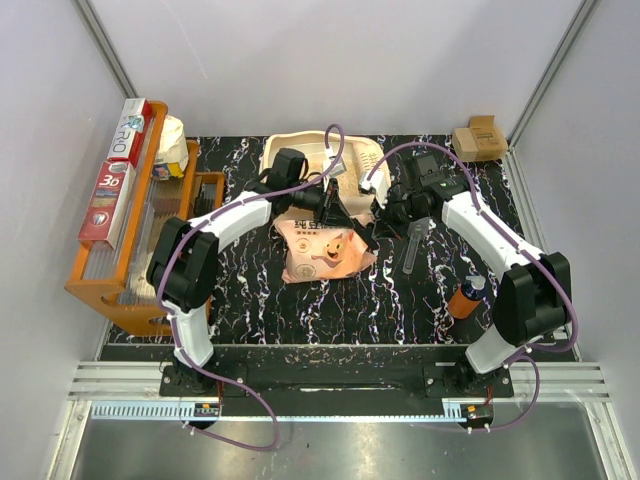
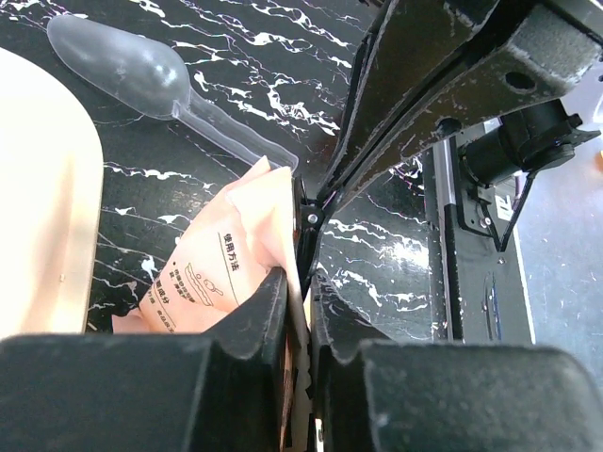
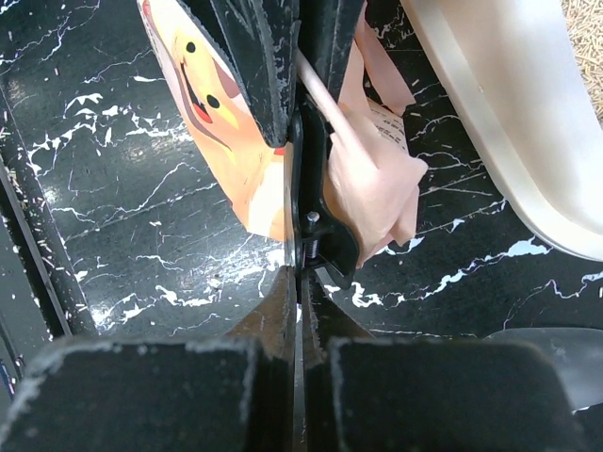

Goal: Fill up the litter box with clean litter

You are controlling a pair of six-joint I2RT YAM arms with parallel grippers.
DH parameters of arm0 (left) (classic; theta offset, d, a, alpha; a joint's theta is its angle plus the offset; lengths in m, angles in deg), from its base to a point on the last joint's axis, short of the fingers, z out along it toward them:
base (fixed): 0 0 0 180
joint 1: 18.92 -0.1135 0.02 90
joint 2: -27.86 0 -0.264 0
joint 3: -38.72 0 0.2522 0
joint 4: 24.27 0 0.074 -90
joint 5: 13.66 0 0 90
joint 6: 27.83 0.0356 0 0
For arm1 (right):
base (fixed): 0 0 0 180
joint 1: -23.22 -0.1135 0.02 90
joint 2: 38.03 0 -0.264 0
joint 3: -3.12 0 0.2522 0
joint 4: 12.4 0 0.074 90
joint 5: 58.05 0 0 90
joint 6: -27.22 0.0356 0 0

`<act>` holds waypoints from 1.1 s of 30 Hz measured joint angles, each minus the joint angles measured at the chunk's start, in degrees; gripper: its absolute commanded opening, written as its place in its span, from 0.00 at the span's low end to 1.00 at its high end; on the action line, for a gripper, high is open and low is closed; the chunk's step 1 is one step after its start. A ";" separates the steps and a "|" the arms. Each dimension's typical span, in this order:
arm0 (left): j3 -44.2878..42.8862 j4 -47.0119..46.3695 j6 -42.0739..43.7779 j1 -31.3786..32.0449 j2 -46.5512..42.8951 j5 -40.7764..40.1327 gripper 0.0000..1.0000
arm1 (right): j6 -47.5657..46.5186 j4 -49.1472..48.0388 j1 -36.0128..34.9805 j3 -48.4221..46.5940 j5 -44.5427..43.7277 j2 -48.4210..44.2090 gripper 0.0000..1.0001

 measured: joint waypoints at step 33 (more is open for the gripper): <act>-2.32 6.36 27.32 1.64 -4.52 -4.42 0.61 | 3.10 -2.84 -0.04 2.75 -0.76 -2.14 0.00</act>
